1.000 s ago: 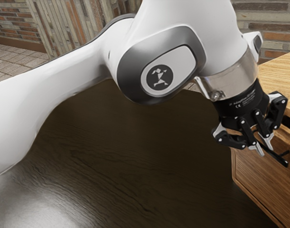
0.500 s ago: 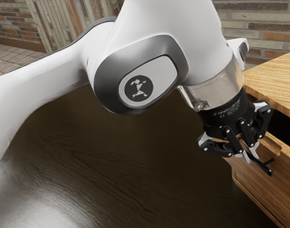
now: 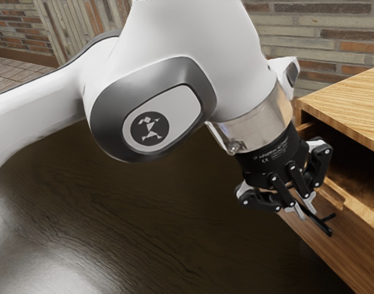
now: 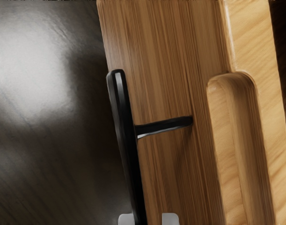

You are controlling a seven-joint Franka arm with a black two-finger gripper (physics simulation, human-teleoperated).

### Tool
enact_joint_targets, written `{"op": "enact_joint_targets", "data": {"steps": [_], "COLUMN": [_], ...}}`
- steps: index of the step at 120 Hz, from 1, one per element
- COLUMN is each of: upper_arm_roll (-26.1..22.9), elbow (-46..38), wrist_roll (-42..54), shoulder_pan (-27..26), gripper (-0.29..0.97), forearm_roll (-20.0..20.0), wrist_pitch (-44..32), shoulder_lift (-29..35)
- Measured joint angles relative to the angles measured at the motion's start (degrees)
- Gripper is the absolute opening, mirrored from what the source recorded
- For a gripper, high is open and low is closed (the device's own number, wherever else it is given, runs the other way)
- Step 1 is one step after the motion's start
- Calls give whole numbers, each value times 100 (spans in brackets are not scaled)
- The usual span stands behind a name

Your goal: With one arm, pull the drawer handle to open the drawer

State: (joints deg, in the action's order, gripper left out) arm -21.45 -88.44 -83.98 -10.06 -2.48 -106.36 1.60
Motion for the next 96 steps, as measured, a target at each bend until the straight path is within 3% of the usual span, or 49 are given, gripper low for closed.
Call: {"op": "enact_joint_targets", "data": {"steps": [96], "upper_arm_roll": [252], "elbow": [-1065], "wrist_roll": [18], "shoulder_pan": [-86], "gripper": [-11], "forearm_roll": [-306], "wrist_pitch": [-184], "shoulder_lift": [976]}}
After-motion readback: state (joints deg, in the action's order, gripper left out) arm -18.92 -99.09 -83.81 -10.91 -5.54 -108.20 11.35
